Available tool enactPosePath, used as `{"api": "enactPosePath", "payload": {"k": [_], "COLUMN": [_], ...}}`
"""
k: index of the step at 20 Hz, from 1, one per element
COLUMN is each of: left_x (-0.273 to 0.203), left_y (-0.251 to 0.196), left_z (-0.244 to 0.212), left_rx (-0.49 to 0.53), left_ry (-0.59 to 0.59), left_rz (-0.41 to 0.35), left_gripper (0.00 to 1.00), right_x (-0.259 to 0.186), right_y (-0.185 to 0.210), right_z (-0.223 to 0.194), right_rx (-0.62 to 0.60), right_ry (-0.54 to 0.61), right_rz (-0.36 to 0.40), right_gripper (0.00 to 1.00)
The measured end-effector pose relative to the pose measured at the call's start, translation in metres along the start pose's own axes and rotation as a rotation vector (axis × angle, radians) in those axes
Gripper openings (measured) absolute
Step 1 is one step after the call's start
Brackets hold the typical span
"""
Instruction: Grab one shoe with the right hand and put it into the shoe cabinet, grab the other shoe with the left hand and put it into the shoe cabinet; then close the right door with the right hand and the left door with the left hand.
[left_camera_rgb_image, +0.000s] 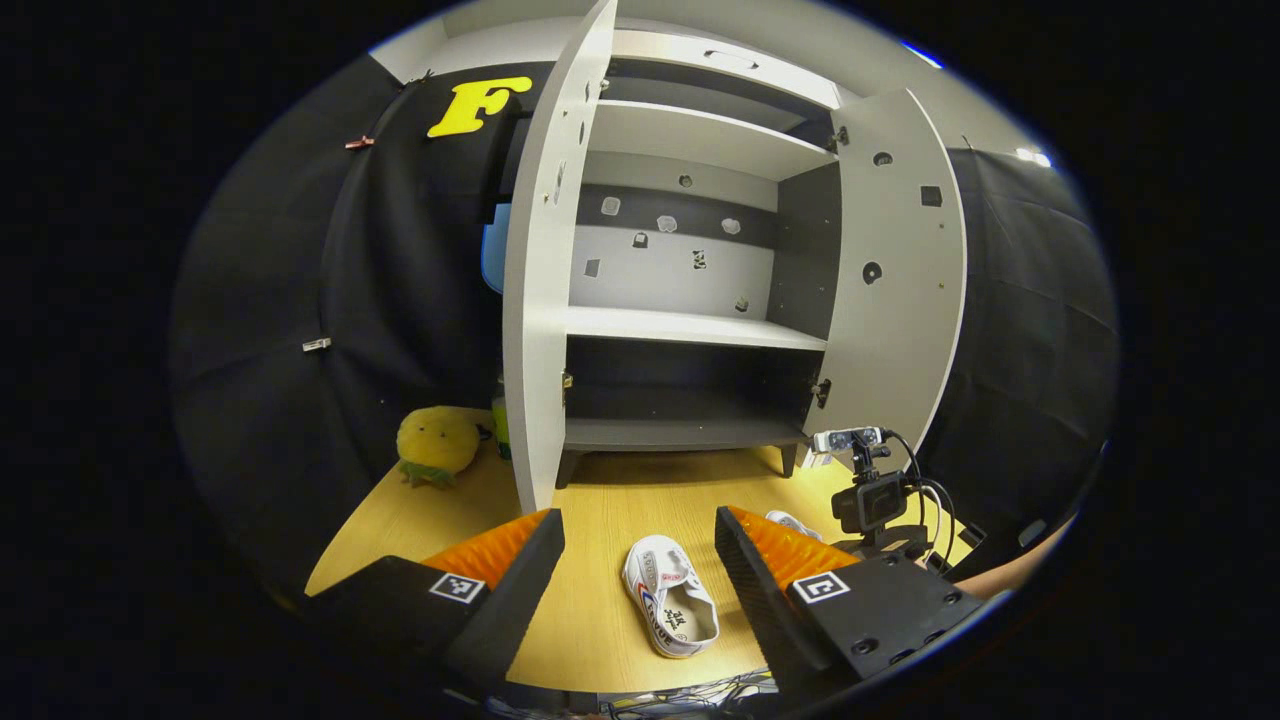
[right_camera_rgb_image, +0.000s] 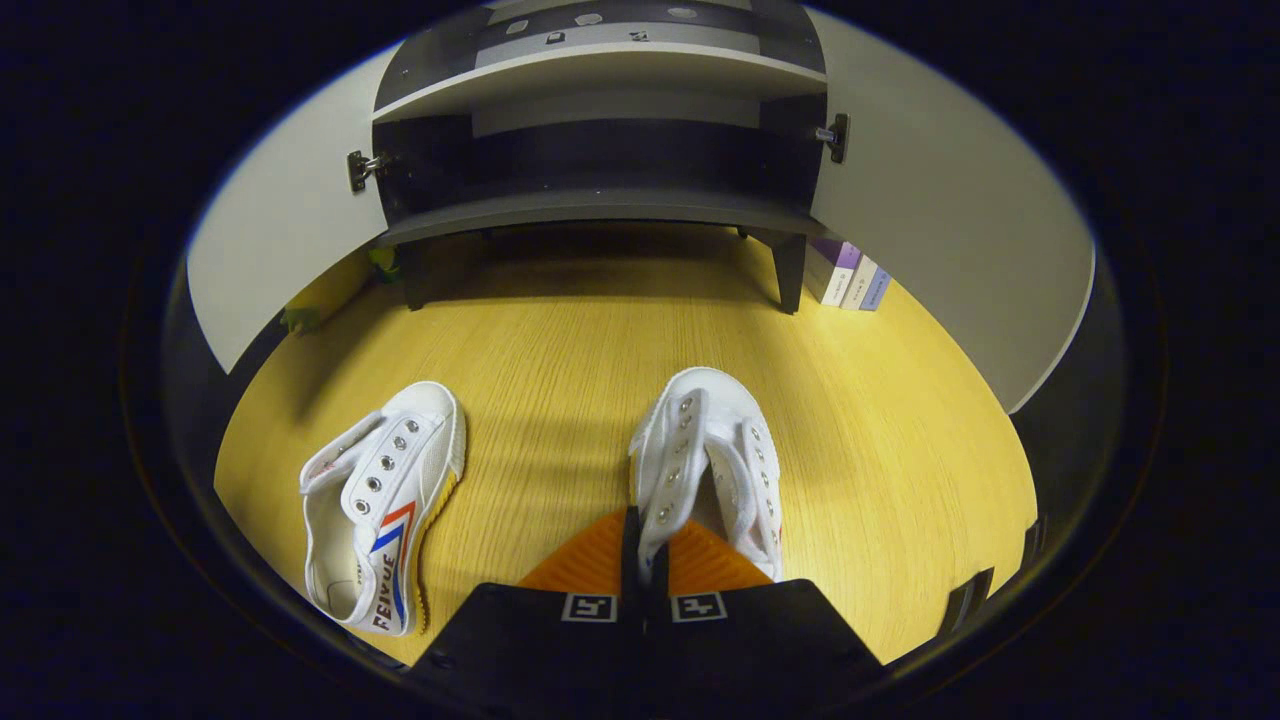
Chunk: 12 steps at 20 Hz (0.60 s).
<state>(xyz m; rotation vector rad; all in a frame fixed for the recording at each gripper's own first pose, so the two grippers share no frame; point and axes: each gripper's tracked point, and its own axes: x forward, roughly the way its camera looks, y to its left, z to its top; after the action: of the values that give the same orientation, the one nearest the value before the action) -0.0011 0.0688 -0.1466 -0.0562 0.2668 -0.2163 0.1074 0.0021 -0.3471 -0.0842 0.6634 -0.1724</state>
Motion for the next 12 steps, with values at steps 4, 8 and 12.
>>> {"api": "enactPosePath", "payload": {"k": [4, 8, 12], "left_x": [-0.002, -0.003, -0.003], "left_y": [-0.003, -0.006, -0.007], "left_z": [0.001, 0.001, 0.002], "left_rx": [0.016, 0.027, 0.039], "left_ry": [-0.008, -0.02, -0.039], "left_rz": [-0.021, -0.046, -0.058], "left_gripper": [0.95, 0.95, 0.95], "right_x": [-0.008, -0.034, -0.071], "right_y": [-0.002, 0.002, 0.018], "right_z": [0.011, 0.045, 0.094], "right_rx": [0.021, -0.022, -0.081], "right_ry": [-0.019, -0.102, -0.212], "right_rz": [-0.008, 0.004, 0.042], "right_gripper": [0.05, 0.05, 0.05]}}
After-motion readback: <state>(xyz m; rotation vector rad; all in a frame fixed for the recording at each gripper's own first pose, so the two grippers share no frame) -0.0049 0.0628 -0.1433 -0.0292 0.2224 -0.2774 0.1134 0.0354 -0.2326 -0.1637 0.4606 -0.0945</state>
